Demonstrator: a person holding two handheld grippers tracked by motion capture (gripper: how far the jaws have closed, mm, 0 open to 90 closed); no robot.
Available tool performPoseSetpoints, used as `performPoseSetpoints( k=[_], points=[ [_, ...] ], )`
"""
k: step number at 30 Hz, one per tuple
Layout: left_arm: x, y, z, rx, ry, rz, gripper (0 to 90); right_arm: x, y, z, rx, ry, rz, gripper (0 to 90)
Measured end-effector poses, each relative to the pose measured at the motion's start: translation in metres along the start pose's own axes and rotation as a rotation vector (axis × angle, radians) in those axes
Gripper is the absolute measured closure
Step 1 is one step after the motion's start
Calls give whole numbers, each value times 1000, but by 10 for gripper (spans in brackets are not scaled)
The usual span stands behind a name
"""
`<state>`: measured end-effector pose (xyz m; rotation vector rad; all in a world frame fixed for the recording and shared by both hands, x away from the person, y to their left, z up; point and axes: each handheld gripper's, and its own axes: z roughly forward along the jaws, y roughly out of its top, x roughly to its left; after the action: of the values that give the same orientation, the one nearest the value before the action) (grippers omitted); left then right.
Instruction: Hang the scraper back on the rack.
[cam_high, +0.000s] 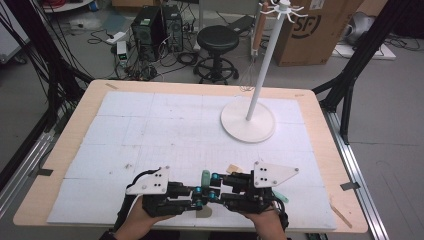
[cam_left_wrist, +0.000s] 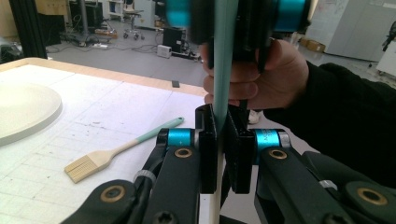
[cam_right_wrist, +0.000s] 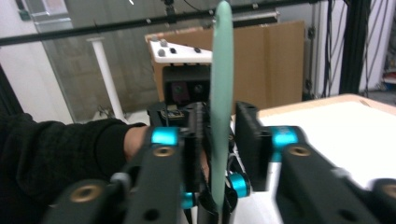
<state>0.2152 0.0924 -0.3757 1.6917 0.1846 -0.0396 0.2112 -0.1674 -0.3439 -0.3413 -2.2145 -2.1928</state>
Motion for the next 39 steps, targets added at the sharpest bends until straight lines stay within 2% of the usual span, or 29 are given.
performPoseSetpoints(
  k=[2,4,5,7,8,9,10,13,15,17,21,26,34,39],
  points=[
    [0,1,-1,-12,17,-4,829,-2,0,0,-13,-1,17,815],
    [2,2,-5,-20,78,-14,633,-4,2,-2,-37,-15,28,815],
    [2,2,-8,-23,96,-18,563,-6,3,-3,-52,-25,35,816],
    [3,2,-17,-42,131,-25,494,-9,7,-7,-58,-39,40,816],
    [4,1,-21,-49,156,-21,432,-14,12,-10,-51,-60,32,816],
    [5,0,-26,-56,181,-17,432,-14,12,-10,-51,-60,32,816],
    [6,0,-30,-63,202,-21,381,-16,14,-11,-47,-69,30,816],
    [11,-2,-43,-88,265,-21,315,-24,20,-15,-38,-90,34,815],
    [14,-3,-50,-91,304,-23,261,-29,25,-17,-32,-104,25,816],
    [17,-5,-58,-86,332,-8,199,-33,29,-19,-31,-116,28,816],
    [23,-8,-73,-105,378,-19,190,-43,39,-23,-40,-135,27,816],
    [27,-9,-85,-109,413,-18,189,-57,53,-31,-71,-165,30,815],
    [34,-10,-97,-122,467,-23,188,-80,81,-45,-49,-208,8,816],
    [37,-9,-102,-128,488,-24,187,-100,99,-54,-43,-248,23,815]
  ],
)
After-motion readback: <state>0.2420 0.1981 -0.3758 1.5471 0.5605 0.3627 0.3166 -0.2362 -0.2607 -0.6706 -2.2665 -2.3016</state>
